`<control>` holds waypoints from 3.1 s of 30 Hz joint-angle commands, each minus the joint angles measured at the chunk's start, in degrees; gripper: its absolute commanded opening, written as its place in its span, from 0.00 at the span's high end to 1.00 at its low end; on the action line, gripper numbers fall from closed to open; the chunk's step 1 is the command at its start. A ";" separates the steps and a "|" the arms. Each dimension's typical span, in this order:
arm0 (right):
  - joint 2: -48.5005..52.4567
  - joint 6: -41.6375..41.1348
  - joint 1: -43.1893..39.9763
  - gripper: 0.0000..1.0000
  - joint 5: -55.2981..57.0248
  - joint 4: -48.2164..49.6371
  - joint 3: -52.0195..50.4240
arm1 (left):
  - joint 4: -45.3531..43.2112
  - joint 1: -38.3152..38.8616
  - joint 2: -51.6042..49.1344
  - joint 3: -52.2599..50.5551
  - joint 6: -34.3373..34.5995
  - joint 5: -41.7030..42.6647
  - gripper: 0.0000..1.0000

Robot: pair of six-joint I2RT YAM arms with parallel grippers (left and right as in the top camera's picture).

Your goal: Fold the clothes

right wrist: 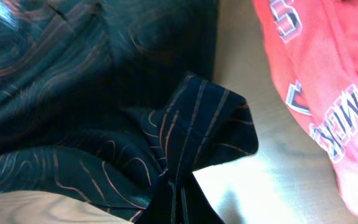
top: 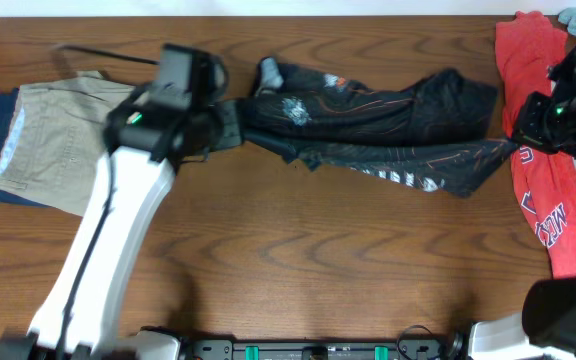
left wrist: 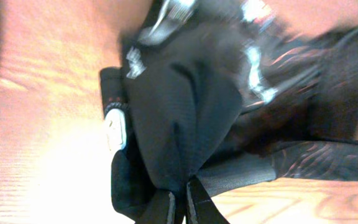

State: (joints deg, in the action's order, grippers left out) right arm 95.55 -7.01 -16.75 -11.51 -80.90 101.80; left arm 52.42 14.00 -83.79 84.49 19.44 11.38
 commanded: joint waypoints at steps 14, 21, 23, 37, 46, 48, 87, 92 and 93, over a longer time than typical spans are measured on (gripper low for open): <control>-34.56 -1.27 -0.22 0.99 3.67 20.20 0.31 | -5.51 -2.58 29.88 9.86 -0.72 -2.10 0.94; -41.33 -1.95 -0.22 0.99 5.53 25.88 0.31 | -6.47 -2.58 32.68 11.65 -0.72 -2.25 0.94; -41.03 -1.95 -0.22 0.99 5.51 25.62 0.31 | -5.49 -2.58 31.69 11.65 -0.72 -2.25 0.94; -17.40 0.68 0.76 0.99 -4.15 23.28 0.31 | -3.34 -2.58 9.16 11.65 -4.59 -2.78 0.94; -6.27 -11.56 2.86 0.99 -5.40 53.86 0.31 | -33.05 -6.05 -5.07 12.00 -4.94 -9.57 0.94; -6.56 -14.99 2.84 0.99 -5.01 62.73 0.37 | -38.45 -7.15 -5.53 13.46 -2.78 -12.24 0.94; 3.37 -2.86 0.76 0.99 10.27 2.34 -13.81 | 27.76 -7.43 -18.32 -3.56 -5.42 -0.50 0.94; 3.17 -3.69 -0.48 0.99 10.88 3.10 -24.70 | 25.40 -7.43 -17.31 -13.92 -5.46 1.70 0.94; 2.91 -4.04 -0.72 0.99 10.91 3.63 -26.62 | 25.18 -7.43 -16.85 -15.54 -5.46 1.73 0.94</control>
State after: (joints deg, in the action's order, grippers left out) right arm 98.63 -10.26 -16.12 -2.92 -78.08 79.11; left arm 77.73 6.79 -102.21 72.88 14.72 12.40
